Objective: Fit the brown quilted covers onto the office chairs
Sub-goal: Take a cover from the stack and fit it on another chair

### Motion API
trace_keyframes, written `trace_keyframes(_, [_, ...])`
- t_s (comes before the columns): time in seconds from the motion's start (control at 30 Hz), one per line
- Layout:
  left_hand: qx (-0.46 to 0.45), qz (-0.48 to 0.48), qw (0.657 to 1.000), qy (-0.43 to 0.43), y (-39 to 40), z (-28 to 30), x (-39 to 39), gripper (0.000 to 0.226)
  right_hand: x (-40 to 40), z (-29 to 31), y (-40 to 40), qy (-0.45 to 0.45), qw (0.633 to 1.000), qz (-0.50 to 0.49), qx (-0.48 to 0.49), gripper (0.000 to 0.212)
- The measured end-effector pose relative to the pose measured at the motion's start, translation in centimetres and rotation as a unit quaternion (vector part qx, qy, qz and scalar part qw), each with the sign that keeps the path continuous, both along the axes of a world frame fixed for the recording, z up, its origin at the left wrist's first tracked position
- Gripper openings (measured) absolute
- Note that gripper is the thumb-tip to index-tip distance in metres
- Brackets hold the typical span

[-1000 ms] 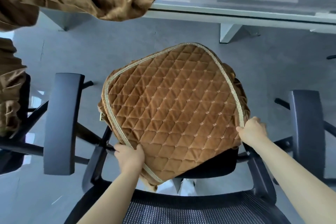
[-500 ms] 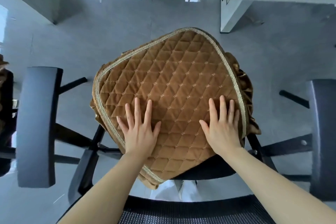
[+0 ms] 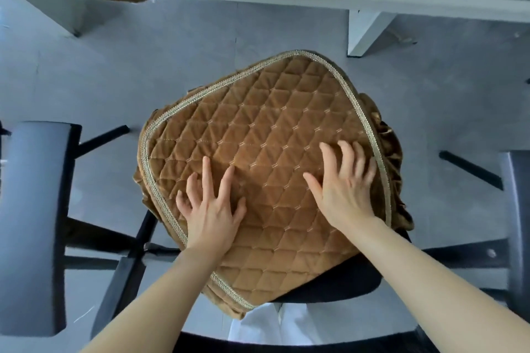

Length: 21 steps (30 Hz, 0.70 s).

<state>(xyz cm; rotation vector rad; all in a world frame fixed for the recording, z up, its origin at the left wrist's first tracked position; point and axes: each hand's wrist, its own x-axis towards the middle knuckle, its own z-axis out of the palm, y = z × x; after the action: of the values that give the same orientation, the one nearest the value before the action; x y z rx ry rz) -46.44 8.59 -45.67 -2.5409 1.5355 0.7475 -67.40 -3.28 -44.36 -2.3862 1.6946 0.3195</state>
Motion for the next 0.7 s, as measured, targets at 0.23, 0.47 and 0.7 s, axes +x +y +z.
trace_keyframes(0.23, [-0.013,0.16,0.983,0.092,-8.3,0.7,5.9,0.081,5.2,-0.4,-9.1,-0.009,0.994,0.077,0.077,0.072])
trace_keyframes(0.47, [-0.058,0.187,0.966,0.167,-8.9,-2.0,8.2,0.092,5.9,-2.1,-11.0,0.014,0.994,0.054,0.099,0.071])
trace_keyframes(0.7, [0.008,0.167,0.973,0.159,-9.0,-0.3,8.9,0.084,6.3,-0.8,-11.2,0.042,0.989,0.06,0.132,0.069])
